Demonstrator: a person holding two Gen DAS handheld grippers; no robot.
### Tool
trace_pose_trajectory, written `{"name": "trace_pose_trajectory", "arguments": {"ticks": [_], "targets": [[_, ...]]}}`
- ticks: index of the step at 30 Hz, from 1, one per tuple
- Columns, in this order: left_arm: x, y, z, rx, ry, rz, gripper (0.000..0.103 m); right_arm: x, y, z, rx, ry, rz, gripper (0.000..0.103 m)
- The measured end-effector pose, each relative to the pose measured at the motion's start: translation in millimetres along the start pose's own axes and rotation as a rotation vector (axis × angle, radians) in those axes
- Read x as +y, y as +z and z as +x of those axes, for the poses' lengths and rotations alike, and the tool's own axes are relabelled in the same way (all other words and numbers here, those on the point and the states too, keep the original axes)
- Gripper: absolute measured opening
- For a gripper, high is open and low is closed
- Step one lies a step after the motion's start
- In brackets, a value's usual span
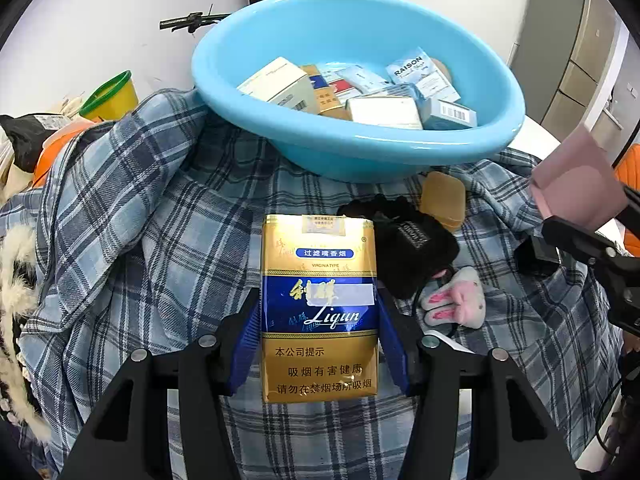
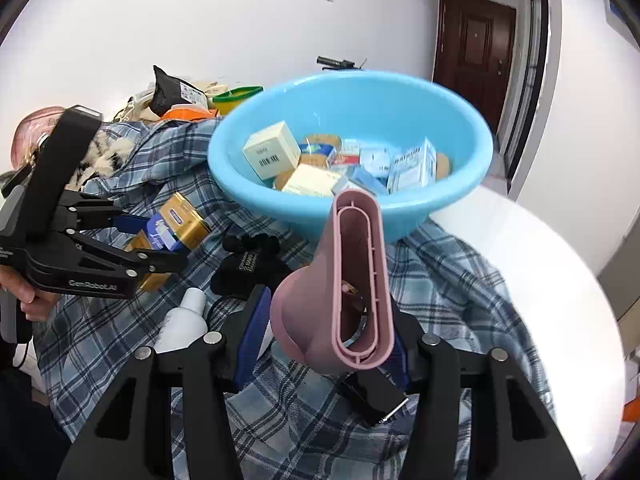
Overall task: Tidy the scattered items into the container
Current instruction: 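Hold the Liqun pack in the left tool while the right tool grasps the pink holder, then lift the pink holder with the right tool while the left tool lifts the Liqun pack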
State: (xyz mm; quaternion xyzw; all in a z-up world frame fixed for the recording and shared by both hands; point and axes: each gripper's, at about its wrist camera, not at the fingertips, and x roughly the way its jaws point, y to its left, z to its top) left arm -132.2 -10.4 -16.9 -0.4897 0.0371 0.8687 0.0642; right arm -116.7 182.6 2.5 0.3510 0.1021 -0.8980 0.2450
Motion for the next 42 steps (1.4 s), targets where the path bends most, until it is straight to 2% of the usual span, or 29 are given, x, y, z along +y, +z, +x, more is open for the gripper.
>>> {"name": "trace_pose_trajectory", "arguments": {"ticks": [2,5,12,19,29,33,38,41,42], "targets": [[-2,0,-1,-0.006,0.001,0.002,0.056,4,4,-1,0.02,0.0,0.01,0.051],[-3,0,-3,-0.013,0.004,0.0,0.056,-2,-2,12,0.105,-0.046,0.091,0.051],[-8,1,-6,-0.03,0.003,-0.011,0.056,-4,-14,23,0.115,-0.047,0.174,0.051],[-12,12,-23,-0.103,0.026,-0.018,0.056,1,5,-2,0.012,-0.089,0.165,0.051],[-22,42,-85,-0.311,0.051,-0.018,0.056,10,49,-60,-0.201,-0.122,0.165,0.051],[-23,51,-106,-0.357,0.042,-0.024,0.056,16,63,-87,-0.271,-0.124,0.15,0.051],[-23,48,-139,-0.444,0.056,-0.028,0.056,28,68,-110,-0.325,-0.142,0.125,0.05],[-22,42,-147,-0.455,0.04,-0.034,0.056,35,67,-113,-0.329,-0.146,0.114,0.049],[-22,40,-149,-0.456,0.036,-0.034,0.056,36,67,-113,-0.327,-0.137,0.115,0.04]]}}
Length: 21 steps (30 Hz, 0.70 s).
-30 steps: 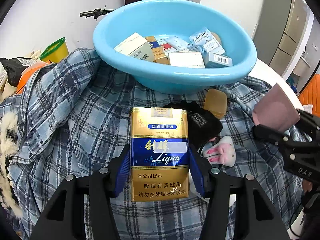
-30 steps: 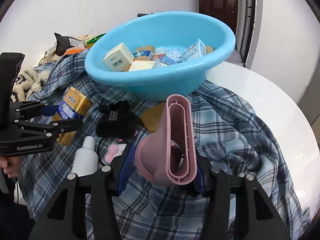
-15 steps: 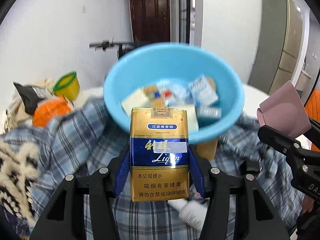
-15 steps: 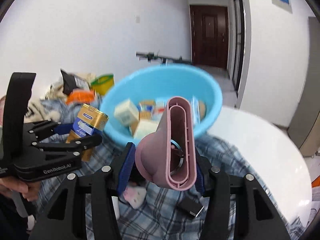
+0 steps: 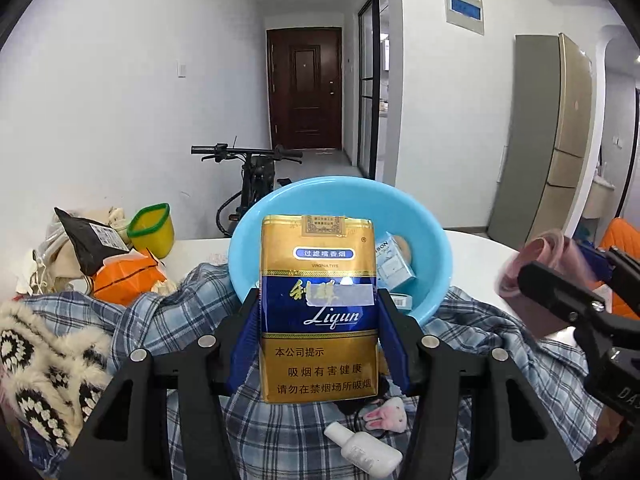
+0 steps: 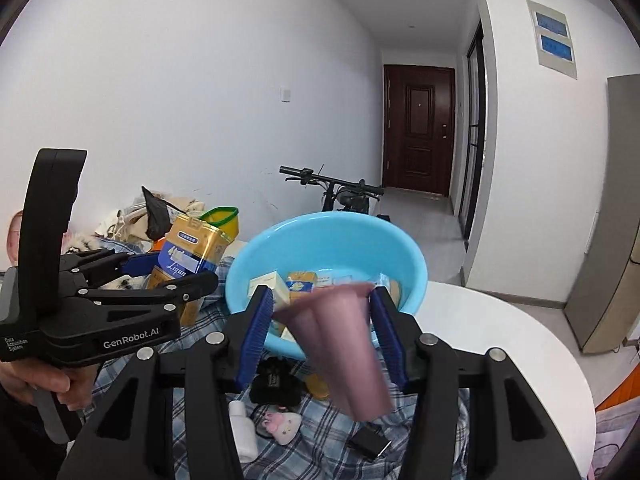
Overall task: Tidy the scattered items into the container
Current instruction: 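Lift the pink holder with the right tool while the left tool lifts the Liqun pack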
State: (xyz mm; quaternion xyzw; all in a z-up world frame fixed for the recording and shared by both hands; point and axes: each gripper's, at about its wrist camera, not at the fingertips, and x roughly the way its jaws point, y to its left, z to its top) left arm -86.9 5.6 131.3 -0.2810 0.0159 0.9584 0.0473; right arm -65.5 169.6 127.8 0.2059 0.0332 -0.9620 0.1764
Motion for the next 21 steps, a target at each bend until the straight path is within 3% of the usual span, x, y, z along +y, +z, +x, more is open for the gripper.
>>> {"name": "trace_pose_trajectory", "arguments": {"ticks": [1,8,14,17,21], "targets": [[0,-1,-2,-0.002,0.002,0.004,0.056,1,0,0,0.0,0.005,-0.002,0.028],[-1,-4,-4,0.003,0.016,0.007,0.056,5,-1,3,0.012,-0.021,-0.036,0.028],[5,-16,9,0.045,0.026,0.0,0.056,-6,-42,30,0.166,0.01,-0.029,0.028],[11,-32,24,0.104,0.03,-0.015,0.056,-5,-77,50,0.278,0.066,-0.022,0.028],[16,-51,40,0.182,0.019,-0.03,0.056,6,-126,58,0.4,0.233,-0.029,0.028]]}}
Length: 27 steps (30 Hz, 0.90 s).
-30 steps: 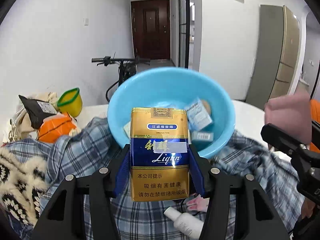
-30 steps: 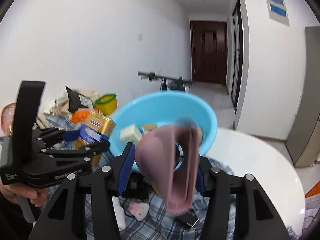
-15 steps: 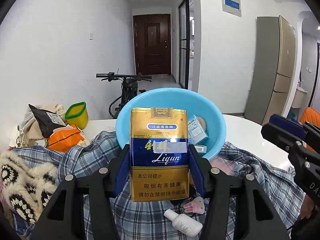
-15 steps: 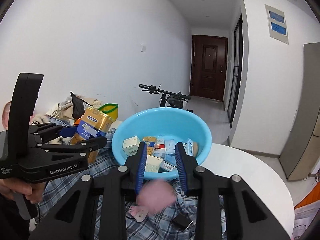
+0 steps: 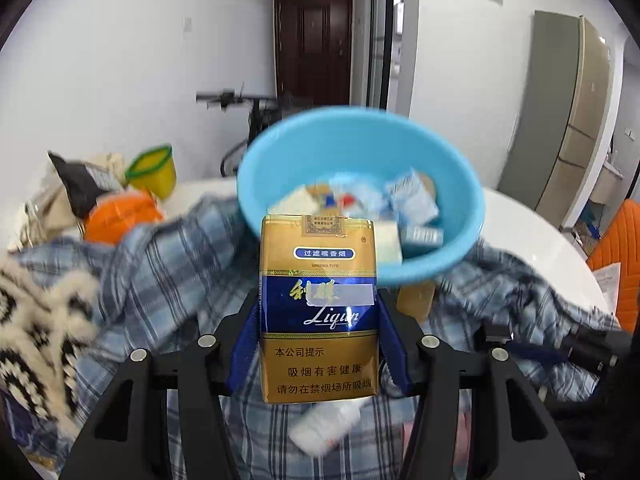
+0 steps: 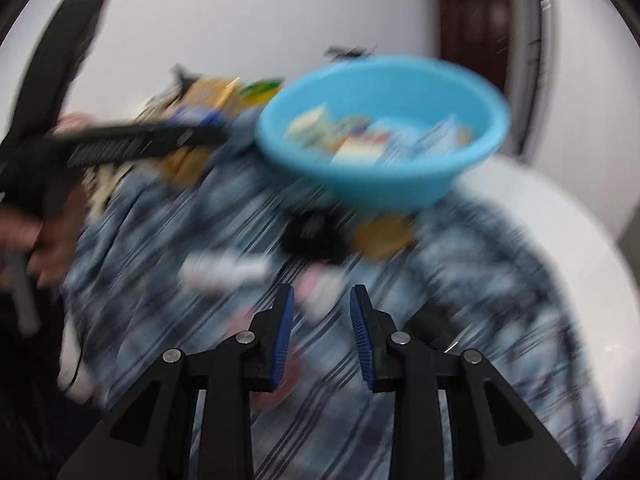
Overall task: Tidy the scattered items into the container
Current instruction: 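Lift the pink holder with the right tool while the left tool lifts the Liqun pack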
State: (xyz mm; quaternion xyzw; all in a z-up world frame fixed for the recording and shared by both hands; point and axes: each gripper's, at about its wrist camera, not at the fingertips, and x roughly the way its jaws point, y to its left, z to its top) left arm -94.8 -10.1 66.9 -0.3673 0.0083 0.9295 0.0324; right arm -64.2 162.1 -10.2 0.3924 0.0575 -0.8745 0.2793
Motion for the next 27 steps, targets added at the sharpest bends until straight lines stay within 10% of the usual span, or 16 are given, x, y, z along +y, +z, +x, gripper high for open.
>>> {"name": "trace_pose_trajectory", "arguments": {"ticks": [6,15,17,23,27], "targets": [[2,-6,8,0.009,0.003,0.003,0.056,19,-34,12,0.054,0.107,-0.049,0.062],[-8,-7,6,0.011,-0.014,0.027,0.056,30,-31,38,0.034,0.048,-0.067,0.073],[-7,-6,6,0.011,-0.012,0.023,0.056,30,-32,39,0.041,0.067,-0.066,0.072],[-8,-7,10,0.024,-0.02,0.022,0.056,26,-36,34,0.041,0.064,-0.073,0.024],[-13,-8,10,0.029,-0.031,0.041,0.056,21,-35,29,0.033,0.045,-0.065,0.021]]}}
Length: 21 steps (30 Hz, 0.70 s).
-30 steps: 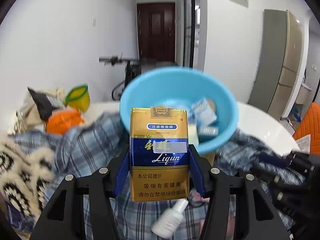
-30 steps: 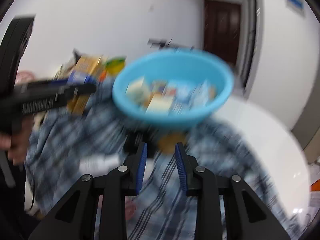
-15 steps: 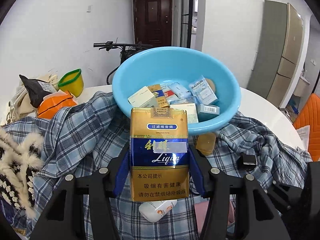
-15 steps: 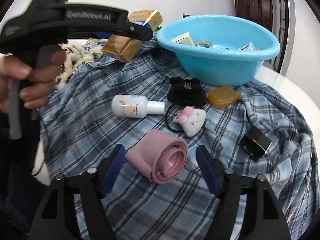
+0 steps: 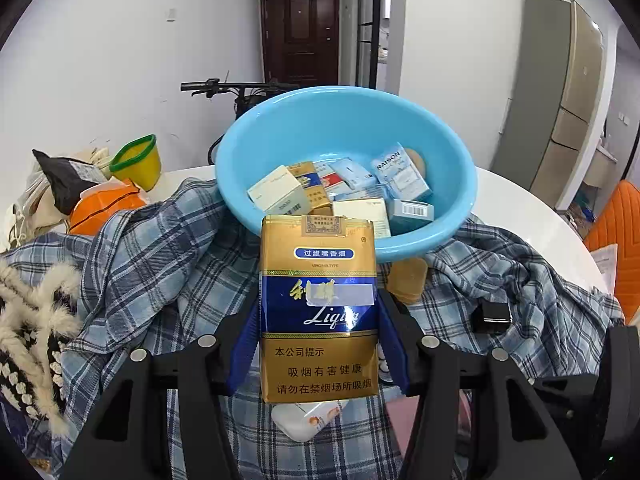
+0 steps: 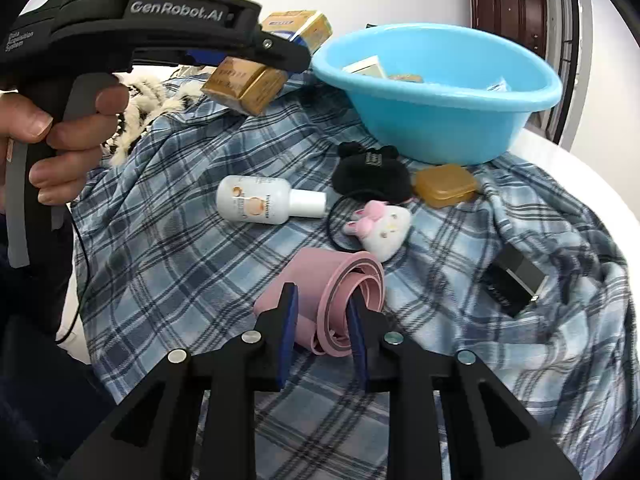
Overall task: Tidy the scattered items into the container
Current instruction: 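Lift the pink holder with the right tool while the left tool lifts the Liqun pack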
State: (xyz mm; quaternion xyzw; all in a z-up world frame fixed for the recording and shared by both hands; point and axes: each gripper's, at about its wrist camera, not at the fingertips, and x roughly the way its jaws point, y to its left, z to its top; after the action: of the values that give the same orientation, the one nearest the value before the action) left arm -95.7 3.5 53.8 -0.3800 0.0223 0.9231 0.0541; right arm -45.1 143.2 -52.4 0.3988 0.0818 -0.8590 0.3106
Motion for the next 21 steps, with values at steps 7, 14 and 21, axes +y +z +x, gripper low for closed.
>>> {"name": "trace_pose_trajectory", "arguments": {"ticks": [7,14,21], "targets": [[-2,2,-1,-0.003,0.0,0.001,0.056,-10,7,-25,-0.074,-0.066,0.018,0.014],[-3,1,-1,-0.003,-0.007,0.005,0.056,-12,3,-13,-0.026,-0.077,0.007,0.015],[-1,0,1,0.002,0.0,-0.001,0.056,-25,1,-2,-0.023,-0.034,0.094,0.017]]}}
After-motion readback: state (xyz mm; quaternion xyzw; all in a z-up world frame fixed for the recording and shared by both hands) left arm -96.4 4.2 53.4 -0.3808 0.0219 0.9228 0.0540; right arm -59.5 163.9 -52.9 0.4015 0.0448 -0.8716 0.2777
